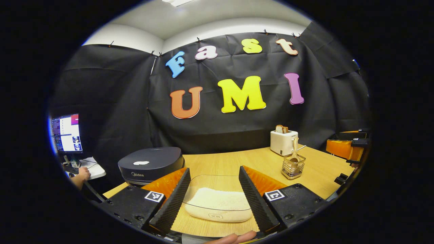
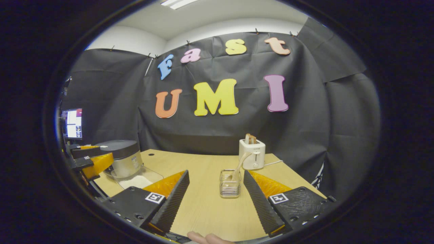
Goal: Close the left gripper, press the button to open the rice cooker; take a wooden spoon from the chopstick holder with the right hand, scoop a spoonful of rice and pour it into the rice cooker, then put the wooden spoon back into the chopstick holder.
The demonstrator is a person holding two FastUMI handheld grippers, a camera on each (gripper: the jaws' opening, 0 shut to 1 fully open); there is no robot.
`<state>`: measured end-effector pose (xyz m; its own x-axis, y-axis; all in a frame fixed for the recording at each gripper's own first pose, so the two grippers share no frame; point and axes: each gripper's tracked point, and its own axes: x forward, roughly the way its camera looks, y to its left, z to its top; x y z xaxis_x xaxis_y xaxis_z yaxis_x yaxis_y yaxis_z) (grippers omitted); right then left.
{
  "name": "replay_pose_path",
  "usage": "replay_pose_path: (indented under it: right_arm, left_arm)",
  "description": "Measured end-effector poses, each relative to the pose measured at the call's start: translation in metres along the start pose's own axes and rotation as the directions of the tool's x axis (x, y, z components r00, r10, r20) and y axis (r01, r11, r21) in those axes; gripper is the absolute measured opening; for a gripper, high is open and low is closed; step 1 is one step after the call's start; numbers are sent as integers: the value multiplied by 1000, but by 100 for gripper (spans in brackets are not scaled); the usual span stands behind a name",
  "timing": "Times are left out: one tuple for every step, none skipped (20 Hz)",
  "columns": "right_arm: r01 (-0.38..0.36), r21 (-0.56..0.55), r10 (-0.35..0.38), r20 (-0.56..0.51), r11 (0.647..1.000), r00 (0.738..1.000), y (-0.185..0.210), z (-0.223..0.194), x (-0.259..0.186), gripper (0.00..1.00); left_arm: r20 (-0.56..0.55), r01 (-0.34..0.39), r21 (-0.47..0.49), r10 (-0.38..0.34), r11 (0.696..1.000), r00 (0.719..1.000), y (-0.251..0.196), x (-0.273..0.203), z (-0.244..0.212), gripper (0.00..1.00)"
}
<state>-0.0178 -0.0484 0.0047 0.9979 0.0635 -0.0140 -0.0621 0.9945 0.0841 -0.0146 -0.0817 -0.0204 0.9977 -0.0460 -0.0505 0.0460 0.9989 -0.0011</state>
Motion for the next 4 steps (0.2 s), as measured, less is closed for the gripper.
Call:
replay_pose_path:
  right_arm:
    - [8,-1,-8,-1,1000,1000,-3,-1,1,96]
    - [14,2,-14,-3,1000,1000,-6,-1,2,96]
    - [18,7,-18,-9,1000,1000,-7,-3,3,96]
    - [19,12,-19,-13,1000,1000,-9,-4,3,96]
  left_arm:
    - [-12,9,2,-9,1000,1000,-6,-1,-1,92]
    - [-21,9,1,-9,1000,1000,-7,-3,-3,92]
    - [-11,4,-6,-4,1000,1000,-7,-6,0,92]
    - [-1,-2,-12,2,1000,1000,-7,-6,3,92]
